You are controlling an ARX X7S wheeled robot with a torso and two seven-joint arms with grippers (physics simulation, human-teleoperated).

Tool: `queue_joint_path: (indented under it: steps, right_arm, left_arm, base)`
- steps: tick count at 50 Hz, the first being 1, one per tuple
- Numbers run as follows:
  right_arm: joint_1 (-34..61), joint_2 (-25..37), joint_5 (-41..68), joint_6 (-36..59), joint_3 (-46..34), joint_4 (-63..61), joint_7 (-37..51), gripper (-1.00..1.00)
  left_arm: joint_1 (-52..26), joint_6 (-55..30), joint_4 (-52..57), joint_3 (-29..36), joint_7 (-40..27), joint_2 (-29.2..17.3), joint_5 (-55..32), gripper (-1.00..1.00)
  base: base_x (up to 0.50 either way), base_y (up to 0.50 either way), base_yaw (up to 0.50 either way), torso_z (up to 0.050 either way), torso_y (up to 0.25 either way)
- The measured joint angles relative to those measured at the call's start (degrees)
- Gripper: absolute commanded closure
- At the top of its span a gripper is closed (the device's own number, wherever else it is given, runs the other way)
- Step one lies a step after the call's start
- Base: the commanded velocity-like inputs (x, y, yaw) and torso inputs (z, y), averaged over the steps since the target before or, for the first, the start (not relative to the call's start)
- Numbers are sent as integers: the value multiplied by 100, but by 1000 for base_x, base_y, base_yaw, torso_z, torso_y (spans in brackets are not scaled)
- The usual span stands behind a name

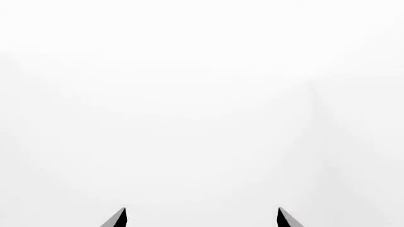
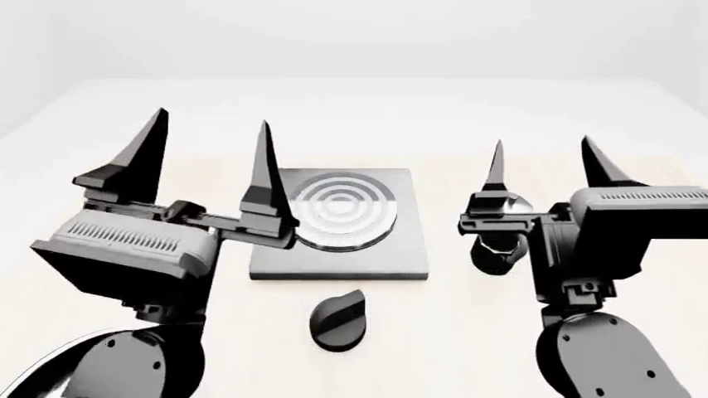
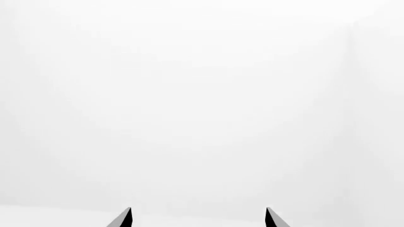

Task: Turn on the stove and put the moka pot on it.

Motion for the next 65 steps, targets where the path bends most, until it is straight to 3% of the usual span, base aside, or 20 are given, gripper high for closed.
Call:
queue_joint_path:
  steps: [24,65]
  right_arm:
    - [-68,-180,40,-923,145,2269,-352,-100]
    - [-124,-513,170,-1901,114,4404,-758,-100]
  left_arm:
    - [411,142,938,-339,-308,-359,114,-100]
    - [509,238,960,-383,-391,-439,-17,-100]
  base:
    - [0,0,0,0,0]
    - [0,0,0,0,0]
